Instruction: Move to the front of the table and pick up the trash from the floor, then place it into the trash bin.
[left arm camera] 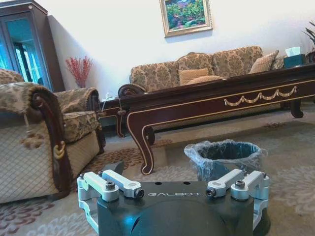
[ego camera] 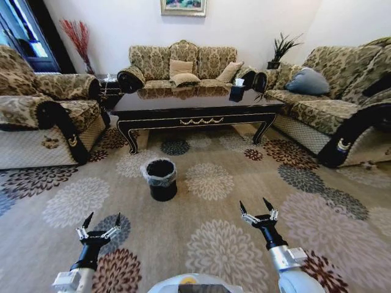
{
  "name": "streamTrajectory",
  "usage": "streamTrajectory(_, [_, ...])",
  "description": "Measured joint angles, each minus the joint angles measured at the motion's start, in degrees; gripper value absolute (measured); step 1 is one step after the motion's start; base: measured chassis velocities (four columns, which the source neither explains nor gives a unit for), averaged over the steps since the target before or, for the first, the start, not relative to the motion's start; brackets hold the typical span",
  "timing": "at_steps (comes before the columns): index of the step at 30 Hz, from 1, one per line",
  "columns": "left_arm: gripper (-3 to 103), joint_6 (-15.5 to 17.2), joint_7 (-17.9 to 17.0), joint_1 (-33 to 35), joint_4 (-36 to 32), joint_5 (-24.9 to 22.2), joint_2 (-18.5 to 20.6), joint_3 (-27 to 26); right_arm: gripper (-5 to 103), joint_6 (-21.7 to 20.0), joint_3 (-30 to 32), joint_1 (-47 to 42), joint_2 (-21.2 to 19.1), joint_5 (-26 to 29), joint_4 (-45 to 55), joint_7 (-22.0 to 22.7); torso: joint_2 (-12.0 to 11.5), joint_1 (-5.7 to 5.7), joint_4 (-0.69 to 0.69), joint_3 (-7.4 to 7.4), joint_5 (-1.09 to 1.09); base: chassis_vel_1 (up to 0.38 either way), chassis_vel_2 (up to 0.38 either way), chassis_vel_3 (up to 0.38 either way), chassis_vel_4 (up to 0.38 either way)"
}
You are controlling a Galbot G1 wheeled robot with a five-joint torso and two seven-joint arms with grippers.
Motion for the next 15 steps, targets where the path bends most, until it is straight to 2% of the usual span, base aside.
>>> streamTrajectory(15, [100,0.0,0.0,0.0,0.0,0.0,0.01,0.0,100,0.0,0.0,0.0,0.0,0.0,0.0,0.0,0.0,0.0,-0.01,0.0,0.02,0.183,-0.175,-0.182,0.184])
